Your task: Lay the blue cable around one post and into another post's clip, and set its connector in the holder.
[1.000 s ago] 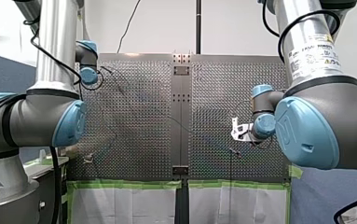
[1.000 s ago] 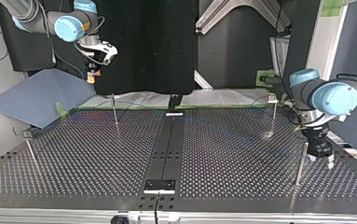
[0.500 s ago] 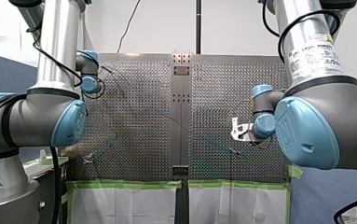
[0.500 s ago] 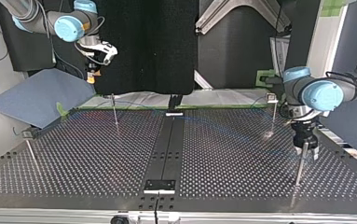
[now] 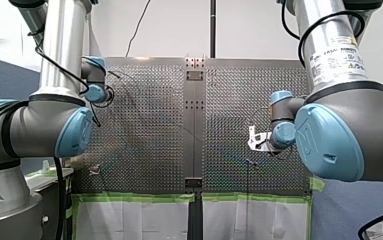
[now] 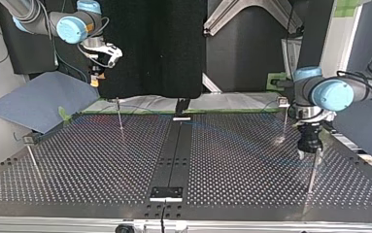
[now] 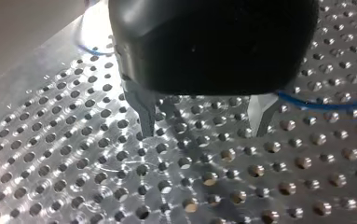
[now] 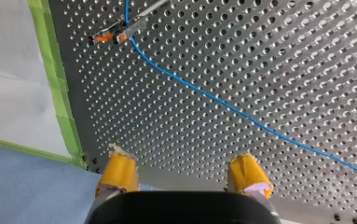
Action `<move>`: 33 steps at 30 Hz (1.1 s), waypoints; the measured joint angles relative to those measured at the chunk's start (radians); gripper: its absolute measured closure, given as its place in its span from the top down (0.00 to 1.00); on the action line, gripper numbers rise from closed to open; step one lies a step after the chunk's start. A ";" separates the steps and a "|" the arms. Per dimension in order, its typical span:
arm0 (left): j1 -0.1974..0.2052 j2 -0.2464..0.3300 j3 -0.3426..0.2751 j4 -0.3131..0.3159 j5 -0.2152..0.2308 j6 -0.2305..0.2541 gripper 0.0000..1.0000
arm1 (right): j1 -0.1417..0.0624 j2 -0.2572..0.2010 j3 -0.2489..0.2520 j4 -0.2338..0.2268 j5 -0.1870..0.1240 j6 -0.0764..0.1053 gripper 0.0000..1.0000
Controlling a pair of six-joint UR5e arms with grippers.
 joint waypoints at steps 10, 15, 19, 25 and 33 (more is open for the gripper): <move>0.003 0.006 -0.073 0.079 -0.002 -0.084 1.00 | 0.030 -0.024 0.006 -0.013 0.005 -0.070 0.98; 0.004 0.027 -0.102 0.099 -0.005 -0.130 1.00 | 0.049 -0.059 0.038 -0.042 -0.011 -0.099 0.98; 0.001 0.040 -0.128 0.127 -0.006 -0.166 1.00 | 0.065 -0.089 0.061 -0.072 -0.037 -0.102 0.98; 0.000 0.042 -0.175 0.160 -0.029 -0.219 1.00 | 0.089 -0.119 0.070 -0.112 -0.059 -0.101 0.98; -0.010 0.043 -0.235 0.219 -0.054 -0.290 1.00 | 0.106 -0.122 0.071 -0.120 -0.059 -0.089 0.98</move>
